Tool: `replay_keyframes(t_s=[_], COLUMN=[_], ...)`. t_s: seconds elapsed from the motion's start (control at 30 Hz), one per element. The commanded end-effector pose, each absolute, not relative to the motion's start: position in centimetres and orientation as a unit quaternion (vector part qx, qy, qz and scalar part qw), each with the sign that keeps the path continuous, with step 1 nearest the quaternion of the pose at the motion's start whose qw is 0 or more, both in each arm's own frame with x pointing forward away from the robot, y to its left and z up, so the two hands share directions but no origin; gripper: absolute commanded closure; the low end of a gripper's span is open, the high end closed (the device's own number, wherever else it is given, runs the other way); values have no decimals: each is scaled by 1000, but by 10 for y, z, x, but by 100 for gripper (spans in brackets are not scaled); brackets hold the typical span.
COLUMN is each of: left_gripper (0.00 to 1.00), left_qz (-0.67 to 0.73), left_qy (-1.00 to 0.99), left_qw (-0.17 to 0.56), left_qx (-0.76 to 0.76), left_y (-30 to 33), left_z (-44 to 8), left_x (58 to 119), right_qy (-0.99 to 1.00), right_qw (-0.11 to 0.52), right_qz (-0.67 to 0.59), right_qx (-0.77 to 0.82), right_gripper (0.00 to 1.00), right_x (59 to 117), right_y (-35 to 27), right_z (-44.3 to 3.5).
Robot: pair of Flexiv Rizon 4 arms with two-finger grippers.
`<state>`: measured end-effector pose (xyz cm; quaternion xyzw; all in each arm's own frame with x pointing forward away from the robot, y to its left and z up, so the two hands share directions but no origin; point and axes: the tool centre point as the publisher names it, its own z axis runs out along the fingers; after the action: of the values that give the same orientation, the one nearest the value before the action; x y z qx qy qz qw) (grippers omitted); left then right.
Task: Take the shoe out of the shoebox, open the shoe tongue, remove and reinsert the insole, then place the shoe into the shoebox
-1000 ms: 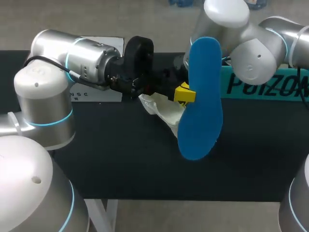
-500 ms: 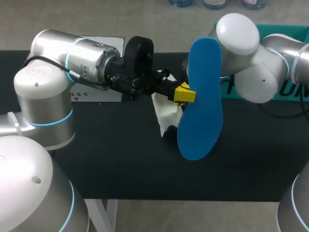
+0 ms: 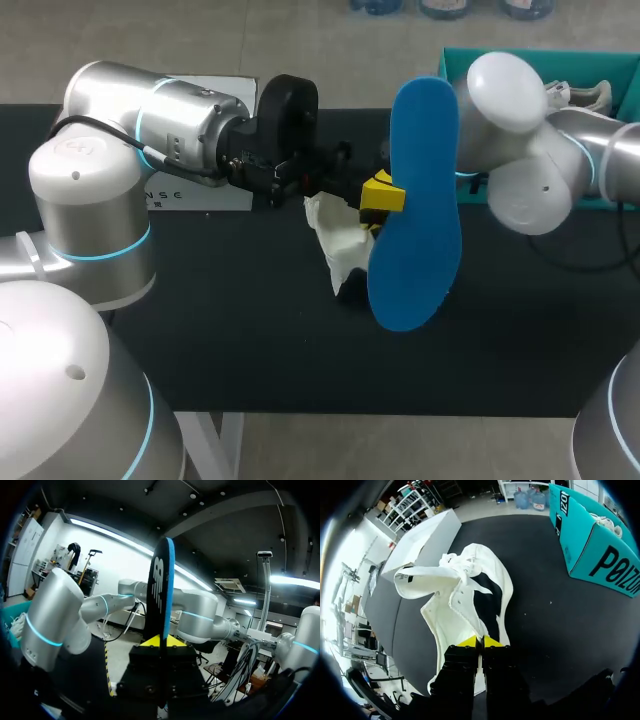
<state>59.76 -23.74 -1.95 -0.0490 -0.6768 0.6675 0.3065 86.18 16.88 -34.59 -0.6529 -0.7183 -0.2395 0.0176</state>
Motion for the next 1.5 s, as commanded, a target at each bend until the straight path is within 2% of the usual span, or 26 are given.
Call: replay_keyframes(t_s=[0.03, 0.4, 0.43, 0.47, 0.6, 0.77, 1.5], left_gripper=[100, 100, 100, 100, 100, 100, 100], left_qz=[669, 669, 669, 669, 669, 669, 669], left_qy=[-676, -676, -676, -676, -676, -676, -676], left_qw=[306, 306, 306, 306, 306, 306, 306], left_qx=[-48, -48, -48, -48, -48, -48, -48], left_y=[-238, -238, -238, -238, -238, -238, -238], left_z=[-20, -20, -20, -20, -20, -20, -20], left_x=[597, 597, 597, 597, 597, 597, 597], right_qy=[-704, -688, -690, -692, -702, -729, -729], right_qw=[29, 19, 22, 18, 2, 17, 17], right_qz=[-246, -222, -218, -212, -211, -234, -234], right_qx=[-666, -690, -690, -690, -680, -643, -643], right_gripper=[100, 100, 86, 0, 0, 0, 0], right_x=[860, 846, 846, 844, 843, 856, 856], right_y=[172, 166, 165, 165, 158, 149, 149], right_z=[-353, -363, -363, -361, -341, -316, -316])
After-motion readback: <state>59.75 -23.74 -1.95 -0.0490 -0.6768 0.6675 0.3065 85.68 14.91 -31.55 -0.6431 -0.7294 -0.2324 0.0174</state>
